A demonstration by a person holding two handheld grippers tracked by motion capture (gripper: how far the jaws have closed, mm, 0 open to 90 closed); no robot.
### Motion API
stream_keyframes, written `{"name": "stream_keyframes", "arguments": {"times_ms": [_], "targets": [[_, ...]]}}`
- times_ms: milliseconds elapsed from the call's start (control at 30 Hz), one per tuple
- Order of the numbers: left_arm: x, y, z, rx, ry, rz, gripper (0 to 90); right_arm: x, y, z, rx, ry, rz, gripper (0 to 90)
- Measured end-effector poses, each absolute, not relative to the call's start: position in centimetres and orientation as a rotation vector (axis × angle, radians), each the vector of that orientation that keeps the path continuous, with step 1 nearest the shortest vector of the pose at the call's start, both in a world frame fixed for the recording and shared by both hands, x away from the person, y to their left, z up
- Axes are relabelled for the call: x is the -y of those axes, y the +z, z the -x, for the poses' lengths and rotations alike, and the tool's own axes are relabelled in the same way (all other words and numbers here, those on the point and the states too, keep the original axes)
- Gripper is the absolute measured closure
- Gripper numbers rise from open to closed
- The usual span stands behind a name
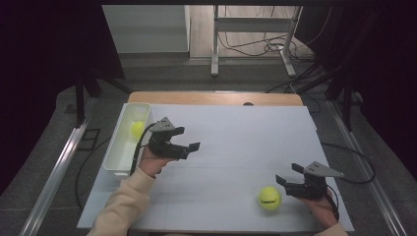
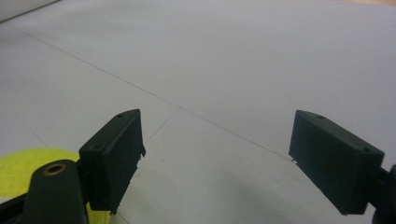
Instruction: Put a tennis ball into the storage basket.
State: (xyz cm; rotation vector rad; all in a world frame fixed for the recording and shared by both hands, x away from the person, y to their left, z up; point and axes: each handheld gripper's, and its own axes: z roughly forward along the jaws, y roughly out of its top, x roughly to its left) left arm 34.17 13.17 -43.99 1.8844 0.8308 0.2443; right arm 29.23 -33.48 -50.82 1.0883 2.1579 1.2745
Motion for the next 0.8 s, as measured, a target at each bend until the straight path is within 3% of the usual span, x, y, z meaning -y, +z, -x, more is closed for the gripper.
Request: {"name": "stream_keyframes", "arguments": {"times_ms": [800], "targets": [[-9.9, -44.9, -33.3, -0.757, 0.189, -1.946, 11.0, 33.2, -50.9, -29.5, -2.174, 1.265, -1.079, 18.0]]}}
